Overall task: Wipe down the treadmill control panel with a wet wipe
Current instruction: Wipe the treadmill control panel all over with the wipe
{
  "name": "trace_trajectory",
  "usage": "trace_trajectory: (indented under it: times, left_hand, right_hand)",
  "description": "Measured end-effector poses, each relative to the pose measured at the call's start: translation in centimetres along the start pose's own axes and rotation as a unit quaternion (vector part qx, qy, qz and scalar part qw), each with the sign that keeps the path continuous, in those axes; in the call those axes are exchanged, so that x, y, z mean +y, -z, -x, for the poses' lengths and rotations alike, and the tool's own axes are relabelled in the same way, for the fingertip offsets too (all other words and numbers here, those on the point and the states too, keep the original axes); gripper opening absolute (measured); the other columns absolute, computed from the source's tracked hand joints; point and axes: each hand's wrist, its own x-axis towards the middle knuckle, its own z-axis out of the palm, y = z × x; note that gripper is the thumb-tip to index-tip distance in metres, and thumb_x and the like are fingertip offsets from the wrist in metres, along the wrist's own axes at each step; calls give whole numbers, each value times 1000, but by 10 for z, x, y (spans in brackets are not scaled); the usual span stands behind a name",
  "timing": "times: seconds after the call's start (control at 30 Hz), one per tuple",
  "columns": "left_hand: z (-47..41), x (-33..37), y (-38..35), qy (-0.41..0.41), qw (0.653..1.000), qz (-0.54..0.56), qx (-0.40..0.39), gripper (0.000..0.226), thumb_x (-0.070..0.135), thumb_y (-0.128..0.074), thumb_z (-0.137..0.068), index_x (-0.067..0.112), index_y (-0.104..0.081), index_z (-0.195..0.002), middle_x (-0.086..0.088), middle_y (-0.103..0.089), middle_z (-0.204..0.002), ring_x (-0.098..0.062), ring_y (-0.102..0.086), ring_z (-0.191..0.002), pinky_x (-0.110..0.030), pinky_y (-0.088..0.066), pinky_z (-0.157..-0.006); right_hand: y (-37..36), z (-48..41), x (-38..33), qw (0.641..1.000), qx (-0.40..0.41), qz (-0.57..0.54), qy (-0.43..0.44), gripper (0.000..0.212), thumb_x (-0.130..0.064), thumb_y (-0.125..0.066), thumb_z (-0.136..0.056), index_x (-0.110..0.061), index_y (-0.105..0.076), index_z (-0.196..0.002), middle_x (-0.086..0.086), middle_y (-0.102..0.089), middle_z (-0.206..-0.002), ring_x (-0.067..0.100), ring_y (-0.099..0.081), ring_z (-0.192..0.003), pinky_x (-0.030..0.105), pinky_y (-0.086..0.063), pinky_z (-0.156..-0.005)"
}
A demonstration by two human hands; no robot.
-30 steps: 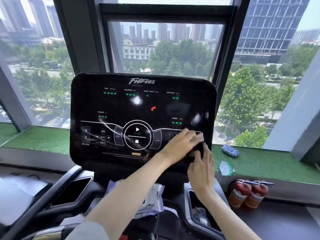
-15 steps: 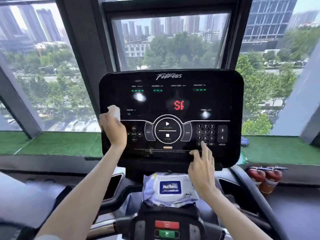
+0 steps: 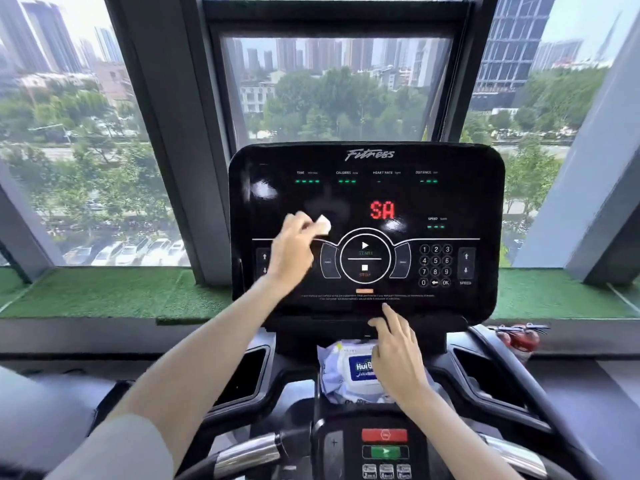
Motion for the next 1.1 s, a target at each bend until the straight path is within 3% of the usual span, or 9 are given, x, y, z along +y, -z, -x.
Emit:
trace_trajectory:
  times: [0.2, 0.27, 0.37, 0.5, 0.6, 0.73, 0.87, 0.97, 1.1]
  left_hand:
    - [-41, -4, 9, 0, 996, -85, -33, 54, -19, -55, -68, 16, -65, -109, -4, -52, -99, -24, -47, -97, -37, -49, -56]
    - [-12, -1, -9, -126, 972, -131, -152, 52, -16, -56, -69, 18, -63, -107, 0, -51, -100, -20, -44, -96, -30, -42, -47]
    - [43, -13, -11, -335, 872, -160, -319, 47, -13, -63, -62, 22, -63, -93, 2, -51, -91, -14, -41, -88, -19, -23, -42]
    - [10, -18, 14, -168, 962, -119, -181, 49, -20, -55, -64, 16, -67, -95, 0, -48, -88, -14, -40, -84, -28, -33, -47]
    - [-24, 12, 6, -58, 989, -99, -91, 47, -18, -55, -71, 15, -67, -101, -1, -48, -94, -17, -47, -85, -28, -35, -58]
    - [2, 30, -35, -164, 968, -111, -154, 41, -16, -60, -63, 15, -67, -89, -3, -52, -88, -17, -43, -86, -25, -33, -44]
    - [61, -13, -14, -321, 877, -213, -287, 41, -5, -72, -62, 20, -68, -94, -1, -56, -86, -19, -52, -82, -26, -42, -46]
    - [66, -55, 29, -250, 882, -238, -320, 46, -15, -69, -55, 17, -66, -89, -1, -52, -84, -18, -46, -82, -28, -43, -47]
    - [37, -36, 29, -163, 926, -255, -226, 42, -18, -60, -55, 14, -64, -82, -1, -49, -85, -17, -44, -83, -26, -35, -50]
  right_hand:
    - [-5, -6, 1, 999, -32, 9, 5, 44, 9, -66, -60, -6, -63, -102, 22, -54, -126, 35, -53, -116, 44, -45, -95]
    - [-9, -7, 1, 1000, -25, 8, 13, 47, 9, -72, -51, -6, -65, -95, 22, -60, -118, 35, -60, -106, 45, -50, -88]
    - [-15, -5, 1, 1000, -15, 4, 27, 48, 9, -75, -44, -5, -67, -89, 21, -63, -110, 34, -64, -98, 44, -53, -82]
    - [-18, -5, 4, 999, -6, -5, 44, 43, 8, -73, -48, -5, -68, -88, 14, -66, -103, 31, -64, -96, 44, -53, -84]
    - [-18, -11, 9, 998, 0, -1, 63, 37, 8, -70, -48, -5, -68, -83, 9, -67, -90, 29, -64, -84, 44, -52, -85]
    - [-17, -15, 14, 994, -8, 41, 99, 26, 3, -68, -49, -4, -67, -74, 11, -66, -81, 29, -62, -75, 42, -53, -82]
    - [-16, -17, 16, 994, -14, 48, 102, 23, 3, -68, -46, -4, -65, -68, 10, -64, -71, 30, -59, -67, 40, -53, -78]
    - [-13, -22, 10, 998, -3, 3, 68, 21, 8, -63, -47, -4, -63, -65, 9, -61, -62, 30, -56, -61, 41, -49, -79]
    - [-19, -25, -8, 997, 0, -60, 50, 27, 15, -62, -47, -3, -63, -67, 9, -64, -66, 30, -59, -64, 45, -52, -80]
